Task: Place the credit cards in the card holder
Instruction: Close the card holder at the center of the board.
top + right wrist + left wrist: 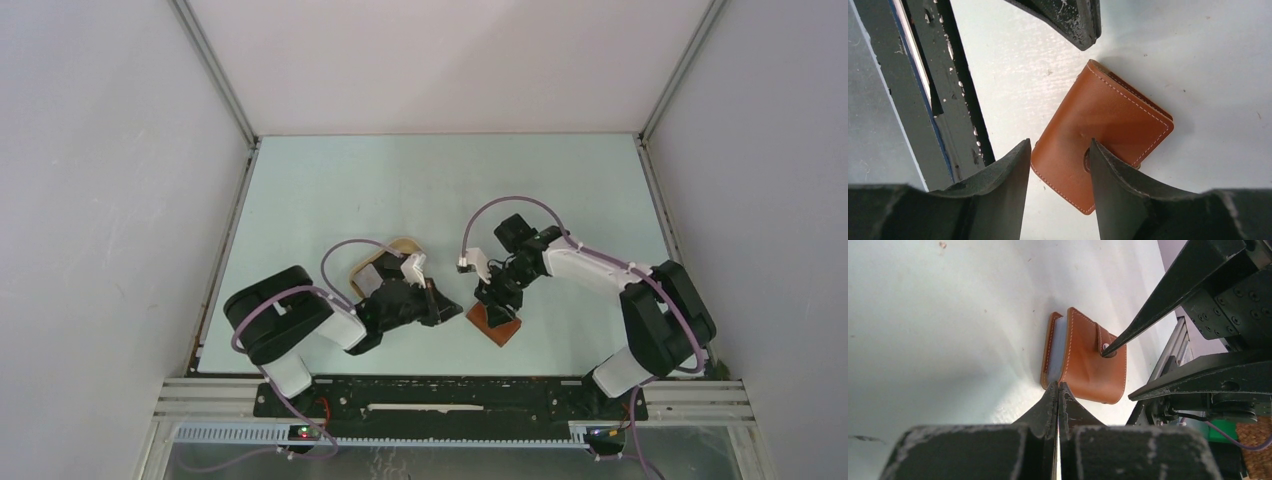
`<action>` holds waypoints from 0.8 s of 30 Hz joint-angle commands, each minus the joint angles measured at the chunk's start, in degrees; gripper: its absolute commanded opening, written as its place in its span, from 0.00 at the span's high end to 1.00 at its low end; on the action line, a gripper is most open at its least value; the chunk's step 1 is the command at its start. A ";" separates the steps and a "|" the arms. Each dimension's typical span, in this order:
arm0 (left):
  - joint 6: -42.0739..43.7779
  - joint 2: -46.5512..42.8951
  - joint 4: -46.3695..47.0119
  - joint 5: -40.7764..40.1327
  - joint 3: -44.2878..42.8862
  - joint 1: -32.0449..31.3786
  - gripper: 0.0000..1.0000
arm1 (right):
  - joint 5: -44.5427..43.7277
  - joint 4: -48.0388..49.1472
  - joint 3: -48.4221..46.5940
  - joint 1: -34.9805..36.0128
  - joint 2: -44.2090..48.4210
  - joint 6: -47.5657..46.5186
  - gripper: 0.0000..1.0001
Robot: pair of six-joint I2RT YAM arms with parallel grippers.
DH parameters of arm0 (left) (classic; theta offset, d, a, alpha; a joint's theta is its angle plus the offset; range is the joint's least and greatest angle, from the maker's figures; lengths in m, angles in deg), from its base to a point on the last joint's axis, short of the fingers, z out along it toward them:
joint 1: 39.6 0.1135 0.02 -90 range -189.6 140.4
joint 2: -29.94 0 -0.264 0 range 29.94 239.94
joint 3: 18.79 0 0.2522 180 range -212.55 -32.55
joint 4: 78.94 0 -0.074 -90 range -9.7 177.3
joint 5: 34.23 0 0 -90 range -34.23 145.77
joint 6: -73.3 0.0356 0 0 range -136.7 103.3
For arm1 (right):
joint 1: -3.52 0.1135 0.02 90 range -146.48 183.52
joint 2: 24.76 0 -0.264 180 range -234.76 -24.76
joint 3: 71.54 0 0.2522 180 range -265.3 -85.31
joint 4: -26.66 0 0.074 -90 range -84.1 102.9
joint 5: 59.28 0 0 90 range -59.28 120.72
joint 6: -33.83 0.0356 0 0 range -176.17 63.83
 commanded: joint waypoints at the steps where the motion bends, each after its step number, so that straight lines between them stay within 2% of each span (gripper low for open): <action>1: 3.86 -4.16 -1.74 -1.40 -2.65 -0.46 1.00 | 2.19 -2.42 -2.13 -0.14 4.72 -3.28 0.44; 10: 6.67 -6.08 -2.45 -0.57 -3.04 -1.47 1.00 | 2.31 -3.17 -1.27 -1.37 10.71 -10.44 0.43; 14: 8.18 -6.31 -3.01 -0.33 -3.48 -1.93 1.00 | -1.82 0.85 1.45 -2.68 16.00 -14.05 0.44; 19: 12.77 -6.49 -5.26 -1.81 -5.00 -3.93 1.00 | -4.48 8.24 11.11 -3.44 23.71 -26.96 0.44; 24: 19.47 -7.21 -8.33 -4.39 -7.56 -6.74 0.97 | -2.47 9.17 12.10 -4.80 21.55 -33.29 0.46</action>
